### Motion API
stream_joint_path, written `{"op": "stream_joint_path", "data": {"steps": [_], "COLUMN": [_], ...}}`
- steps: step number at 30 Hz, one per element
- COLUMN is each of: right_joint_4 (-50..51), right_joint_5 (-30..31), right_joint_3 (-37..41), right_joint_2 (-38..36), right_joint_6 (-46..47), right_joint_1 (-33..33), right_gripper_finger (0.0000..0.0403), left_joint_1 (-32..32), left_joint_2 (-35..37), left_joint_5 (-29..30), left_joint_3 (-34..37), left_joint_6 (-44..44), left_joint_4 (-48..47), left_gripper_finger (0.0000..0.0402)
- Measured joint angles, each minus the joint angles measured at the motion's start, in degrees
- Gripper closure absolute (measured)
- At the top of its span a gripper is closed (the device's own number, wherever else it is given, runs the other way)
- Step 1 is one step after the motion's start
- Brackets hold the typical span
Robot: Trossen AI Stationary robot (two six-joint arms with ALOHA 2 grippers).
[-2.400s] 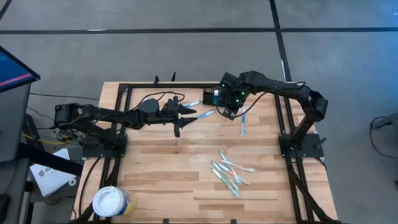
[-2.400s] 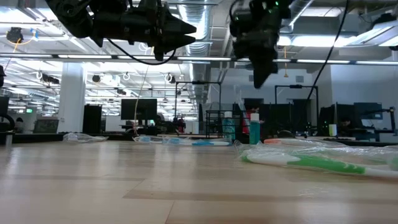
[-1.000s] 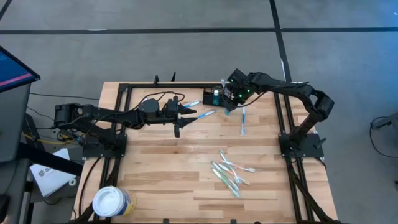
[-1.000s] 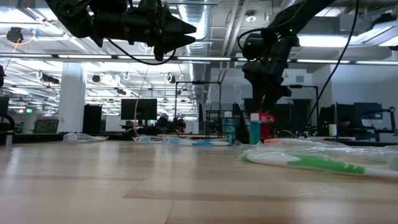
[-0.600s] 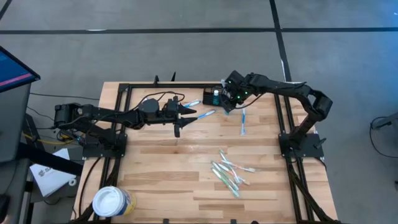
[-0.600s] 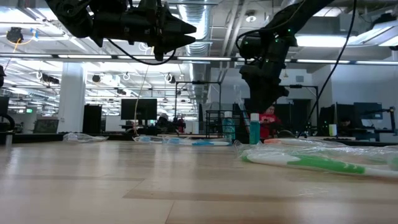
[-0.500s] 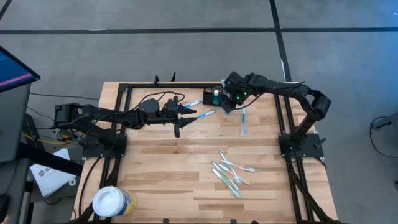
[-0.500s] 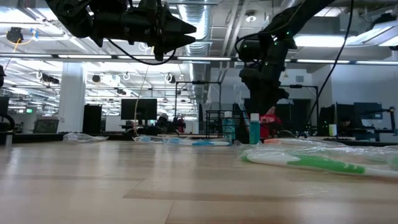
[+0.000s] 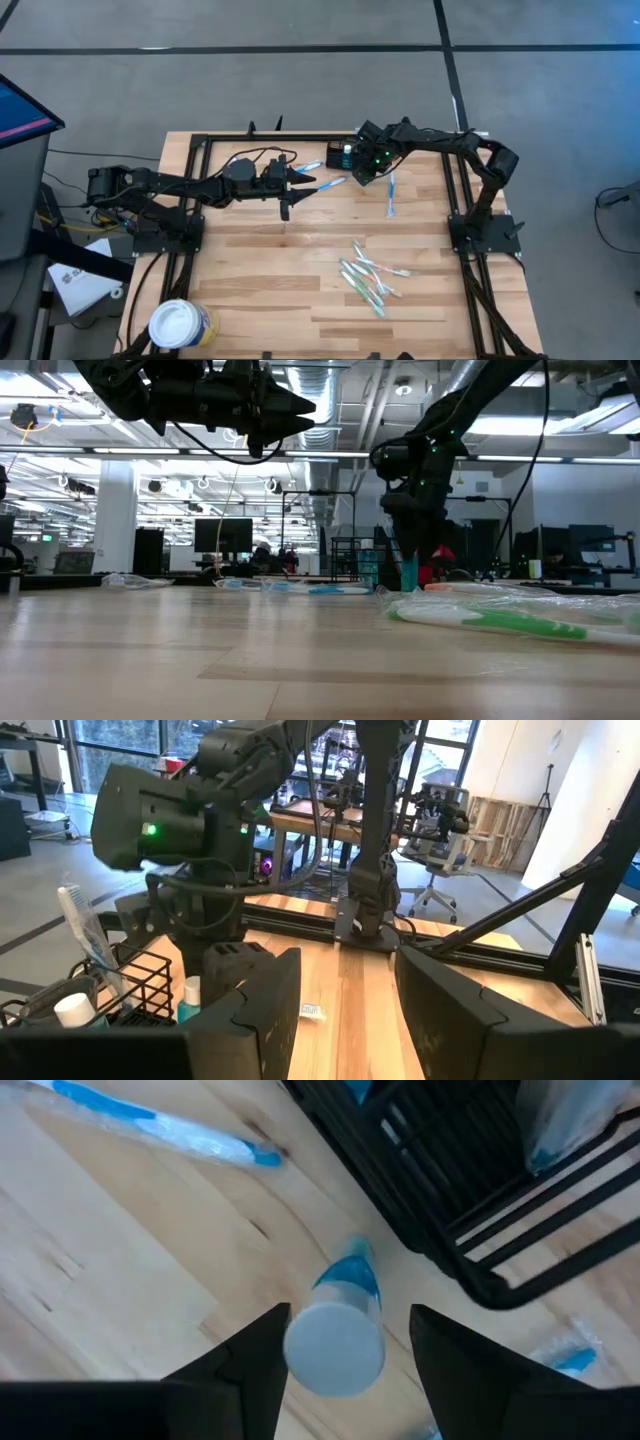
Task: Pick & Place toothbrushing station
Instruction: Put the mouthwash into the mesh organizer
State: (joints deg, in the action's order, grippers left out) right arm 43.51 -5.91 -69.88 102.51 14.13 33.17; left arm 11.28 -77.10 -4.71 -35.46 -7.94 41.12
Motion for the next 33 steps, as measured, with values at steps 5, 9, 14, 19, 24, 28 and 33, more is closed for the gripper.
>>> {"op": "stream_joint_path", "data": {"steps": [5,9,14,19,24,28,33], "right_joint_4": [-1.9,-2.0,-2.3,-2.1,-2.4,-1.9,-1.8], "right_joint_5": [0.0,0.0,0.0,0.0,0.0,-0.1,-0.1], "right_joint_3": [0.0,0.0,0.0,0.0,0.0,0.0,0.0], "right_joint_2": [0.0,0.0,0.0,0.0,0.0,-0.1,-0.1], "right_joint_6": [-0.2,0.3,0.3,1.0,1.9,2.4,2.4], "right_joint_1": [-0.1,-0.2,-0.5,-0.6,-1.0,-1.0,-1.0], "right_gripper_finger": [0.0214,0.0219,0.0225,0.0239,0.0275,0.0313,0.0318], "left_joint_1": [0.0,0.0,0.0,0.0,0.0,0.0,0.0], "left_joint_2": [0.0,0.0,0.0,0.0,0.0,0.0,0.0], "left_joint_5": [0.0,0.0,0.0,0.0,0.0,0.0,0.0], "left_joint_3": [0.0,0.0,0.0,0.0,0.0,0.0,0.0], "left_joint_6": [0.0,0.0,0.0,0.0,0.0,0.0,0.0], "left_joint_4": [0.0,0.0,0.0,0.0,0.0,0.0,0.0], "left_gripper_finger": [0.0245,0.0245,0.0245,0.0245,0.0245,0.0245,0.0245]}}
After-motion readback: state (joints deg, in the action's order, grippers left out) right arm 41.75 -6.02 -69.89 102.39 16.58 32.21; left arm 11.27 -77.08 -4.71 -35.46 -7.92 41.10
